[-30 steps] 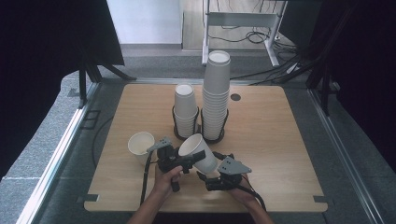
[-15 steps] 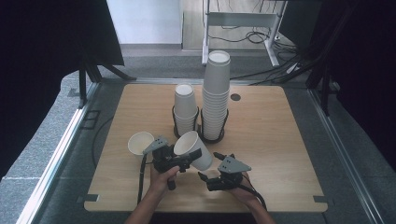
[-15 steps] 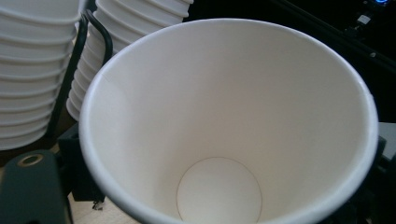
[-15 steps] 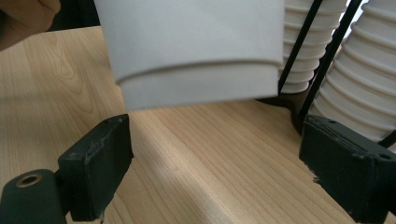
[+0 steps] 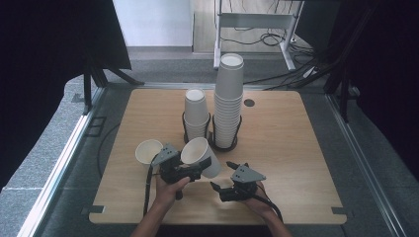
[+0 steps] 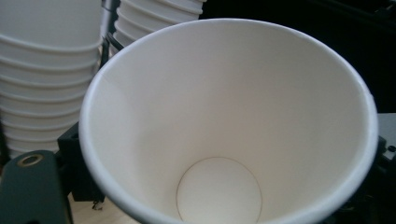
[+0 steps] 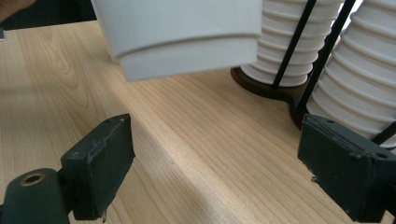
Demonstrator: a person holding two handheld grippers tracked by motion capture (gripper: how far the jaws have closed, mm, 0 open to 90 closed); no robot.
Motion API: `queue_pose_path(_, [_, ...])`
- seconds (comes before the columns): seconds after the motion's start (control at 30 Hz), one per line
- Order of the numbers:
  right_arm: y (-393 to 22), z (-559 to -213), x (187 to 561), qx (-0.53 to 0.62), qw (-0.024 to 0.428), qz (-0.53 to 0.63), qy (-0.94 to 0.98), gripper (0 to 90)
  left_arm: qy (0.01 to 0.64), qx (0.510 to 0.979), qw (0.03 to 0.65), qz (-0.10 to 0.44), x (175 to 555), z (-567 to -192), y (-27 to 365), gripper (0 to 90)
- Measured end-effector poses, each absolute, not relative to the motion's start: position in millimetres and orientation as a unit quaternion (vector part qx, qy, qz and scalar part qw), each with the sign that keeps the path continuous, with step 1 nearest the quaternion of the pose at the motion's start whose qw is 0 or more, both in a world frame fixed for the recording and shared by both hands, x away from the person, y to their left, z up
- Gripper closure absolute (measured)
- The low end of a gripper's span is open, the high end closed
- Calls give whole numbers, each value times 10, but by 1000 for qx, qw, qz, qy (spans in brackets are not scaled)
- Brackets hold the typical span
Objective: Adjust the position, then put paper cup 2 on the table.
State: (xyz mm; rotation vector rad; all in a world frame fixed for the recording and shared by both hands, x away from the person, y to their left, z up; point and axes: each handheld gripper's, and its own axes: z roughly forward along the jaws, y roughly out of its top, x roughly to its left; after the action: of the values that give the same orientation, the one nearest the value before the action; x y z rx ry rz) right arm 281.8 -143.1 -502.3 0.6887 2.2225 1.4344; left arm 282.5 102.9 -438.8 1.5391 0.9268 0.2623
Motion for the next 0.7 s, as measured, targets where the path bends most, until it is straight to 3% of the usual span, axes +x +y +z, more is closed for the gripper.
queue_pose_path(0.17, [-1433, -5024, 2808, 246, 201, 514, 797, 116, 402, 677, 595, 162, 2797, -4362, 1020, 135])
queue_pose_path(0.7, [-1449, -5043, 2808, 247, 203, 506, 801, 123, 414, 690, 549, 225, 2793, -4396, 1008, 133])
